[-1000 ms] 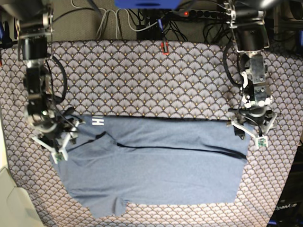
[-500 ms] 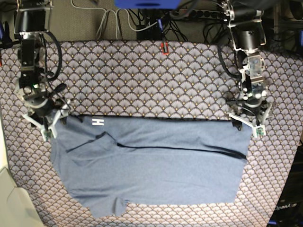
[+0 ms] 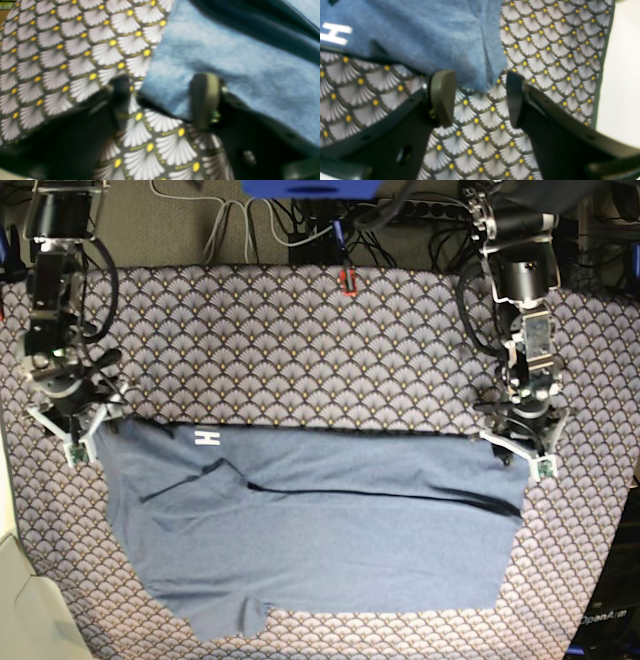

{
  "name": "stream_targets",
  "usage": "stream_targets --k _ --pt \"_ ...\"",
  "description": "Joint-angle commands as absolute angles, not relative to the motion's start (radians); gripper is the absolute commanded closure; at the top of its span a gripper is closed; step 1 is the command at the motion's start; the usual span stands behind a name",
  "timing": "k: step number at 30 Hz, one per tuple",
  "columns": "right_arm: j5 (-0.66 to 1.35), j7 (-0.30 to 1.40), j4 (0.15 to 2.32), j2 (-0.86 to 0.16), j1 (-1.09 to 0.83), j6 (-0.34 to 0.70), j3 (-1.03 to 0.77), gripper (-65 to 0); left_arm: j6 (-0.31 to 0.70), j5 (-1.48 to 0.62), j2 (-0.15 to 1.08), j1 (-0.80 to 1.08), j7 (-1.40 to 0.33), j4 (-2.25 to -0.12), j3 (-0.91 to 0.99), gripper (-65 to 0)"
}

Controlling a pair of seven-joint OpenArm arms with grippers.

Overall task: Fold the T-shirt properly
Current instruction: 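Release the fold and pull both grippers back toward the collar edge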

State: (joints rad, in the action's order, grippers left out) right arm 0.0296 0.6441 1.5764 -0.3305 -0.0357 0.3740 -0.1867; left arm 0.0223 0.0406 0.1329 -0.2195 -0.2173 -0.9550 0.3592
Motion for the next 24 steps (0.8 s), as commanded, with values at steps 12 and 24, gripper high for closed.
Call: stream_targets --k 12,24 --pt "0.033 0.618 1.540 -0.321 0.015 0.441 -0.243 -33.7 0.012 0.050 0.145 -0.234 -0.228 -0.963 0.360 -0.2" --pt "0.036 0.615 1.348 -0.340 0.116 0.453 -0.243 -33.5 0.012 0.053 0.147 -0.231 -0.229 -0.963 0.360 -0.2"
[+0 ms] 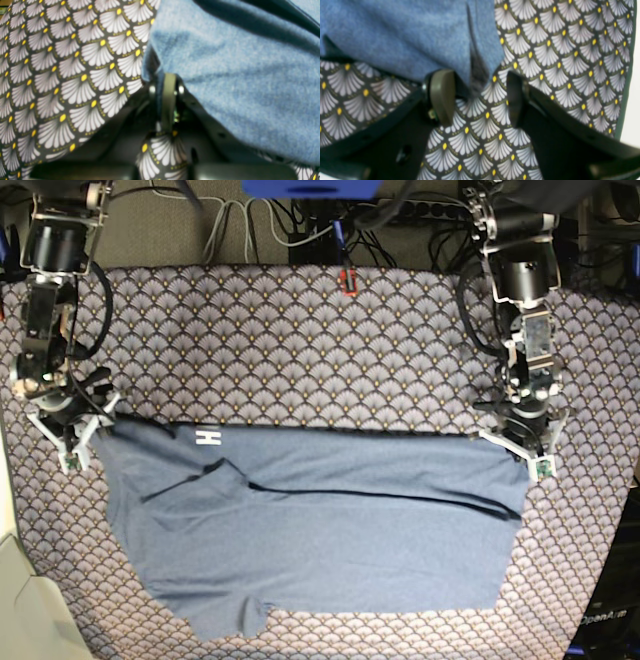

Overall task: Fold the T-shirt properly
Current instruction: 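Release the fold and pull both grippers back toward the collar edge, then drag the folded edge back with both grippers, flattening the shirt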

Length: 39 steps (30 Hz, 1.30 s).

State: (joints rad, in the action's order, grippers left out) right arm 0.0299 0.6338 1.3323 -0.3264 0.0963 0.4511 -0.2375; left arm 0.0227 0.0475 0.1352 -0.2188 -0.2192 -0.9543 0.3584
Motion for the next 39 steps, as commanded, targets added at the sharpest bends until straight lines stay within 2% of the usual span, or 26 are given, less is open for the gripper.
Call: stream_targets --k 1,4,8,15,27,32,39 --pt "0.036 0.615 1.348 -0.338 0.116 0.453 -0.243 -33.5 0.012 0.053 0.147 -0.231 -0.229 -0.963 0.360 -0.2" --pt "0.036 0.615 1.346 -0.334 0.113 0.472 -0.243 -31.9 0.012 0.053 0.145 -0.231 -0.231 -0.963 0.360 -0.2" --pt "0.030 0.615 1.346 -0.312 0.111 0.549 -0.243 -24.8 0.012 0.058 0.140 -0.231 -0.231 -0.963 0.360 -0.2" --pt "0.030 0.616 1.346 -0.309 0.108 0.550 -0.243 0.0 0.012 0.058 0.139 -0.231 -0.236 -0.964 0.358 -0.2" --pt "0.030 0.622 1.383 -0.318 0.074 0.552 -0.248 0.0 0.012 0.059 0.148 -0.180 -0.237 -0.990 0.358 -0.2" --pt "0.035 0.619 1.477 -0.328 0.004 0.552 -0.248 0.0 0.012 0.054 0.148 -0.120 -0.239 -1.082 0.358 -0.2" --pt "0.035 0.621 1.484 -0.331 -0.025 0.552 -0.262 0.0 0.012 0.051 0.148 -0.058 -0.239 -1.147 0.358 -0.2"
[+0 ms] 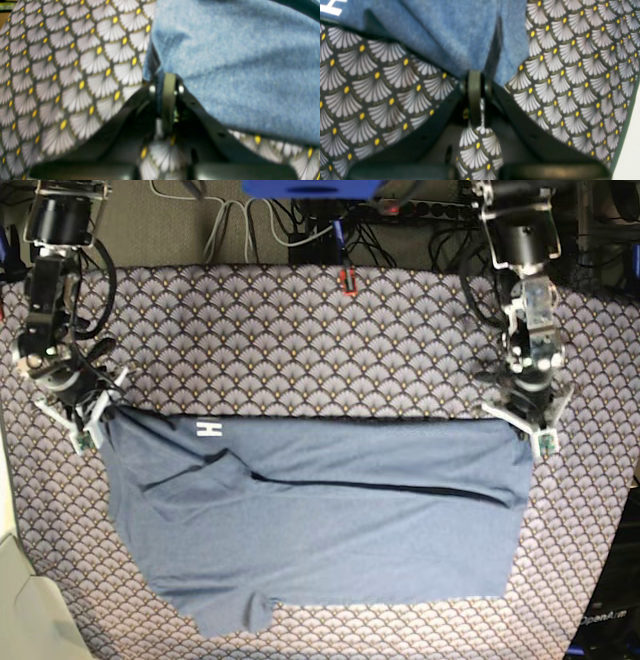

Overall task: Fold the T-shirt properly
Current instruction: 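Drag the folded edge back with both grippers, flattening the shirt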

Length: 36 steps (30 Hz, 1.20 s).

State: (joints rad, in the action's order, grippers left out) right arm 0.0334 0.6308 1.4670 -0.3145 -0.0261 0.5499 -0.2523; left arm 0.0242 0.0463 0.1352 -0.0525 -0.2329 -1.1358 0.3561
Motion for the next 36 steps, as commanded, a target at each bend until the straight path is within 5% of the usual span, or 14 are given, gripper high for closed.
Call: stream_targets --k 1,36 --pt "0.036 0.619 1.495 -0.331 -0.039 0.553 -0.285 0.0 0.012 0.051 0.148 -0.044 -0.239 -1.168 0.358 -0.2" --pt "0.065 0.615 1.886 -0.231 -0.529 0.599 -0.386 0.0 0.012 0.048 0.225 0.406 -0.240 -1.604 0.371 -0.2"
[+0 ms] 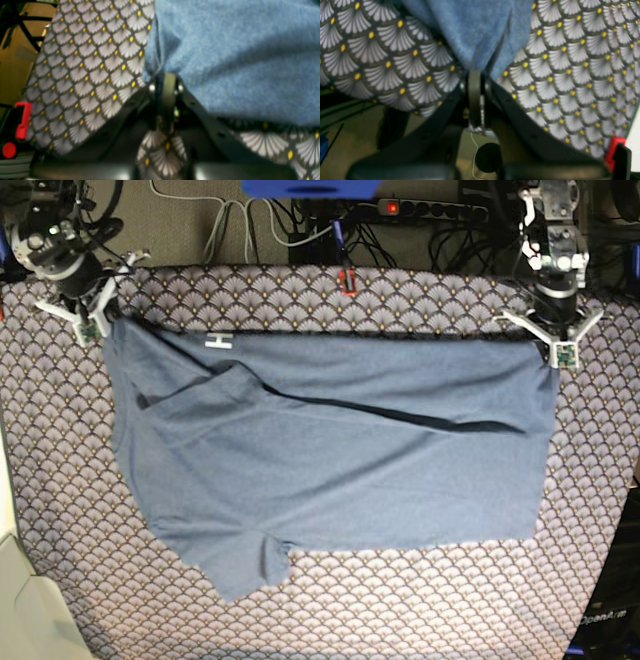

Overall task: Fold the T-shirt properly
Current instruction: 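Drag the folded edge back with both grippers, flattening the shirt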

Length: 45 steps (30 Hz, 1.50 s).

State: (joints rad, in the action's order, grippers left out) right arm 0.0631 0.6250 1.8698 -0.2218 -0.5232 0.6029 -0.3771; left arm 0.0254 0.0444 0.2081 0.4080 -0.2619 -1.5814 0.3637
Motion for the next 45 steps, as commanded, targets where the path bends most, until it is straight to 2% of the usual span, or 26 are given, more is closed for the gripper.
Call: stream_targets --k 1,6,11,32,36,38,41,45 --pt "0.065 0.615 1.886 -0.229 -0.532 0.601 -0.390 0.0 0.012 0.048 0.225 0.410 -0.240 -1.606 0.371 -0.2" --pt "0.065 0.615 1.886 -0.234 -0.545 0.610 -0.427 0.0 0.012 0.048 0.225 0.444 -0.240 -1.618 0.384 -0.2" --pt "0.059 0.616 1.885 -0.226 -0.561 0.685 -0.458 0.0 0.013 0.048 0.225 0.450 -0.240 -1.618 0.398 -0.2" --pt "0.064 0.622 1.877 -0.226 -0.604 0.685 -0.458 0.0 0.013 0.048 0.223 0.518 -0.240 -1.604 0.395 -0.2" --pt "0.064 0.624 1.877 -0.226 -0.605 0.685 -0.458 0.0 0.013 0.048 0.225 0.516 -0.240 -1.604 0.397 -7.1" --pt "0.064 0.624 1.877 -0.226 -0.605 0.685 -0.461 -4.2 0.013 0.048 0.225 0.518 -0.240 -1.604 0.397 -14.9" --pt "0.064 0.624 1.877 -0.226 -0.607 0.685 -0.463 -14.5 0.015 0.048 0.225 0.522 -0.240 -1.604 0.395 -26.0" --pt "0.065 0.624 1.879 -0.226 -0.608 0.685 -0.464 -27.0 0.015 0.048 0.226 0.533 -0.240 -1.604 0.397 -28.4"
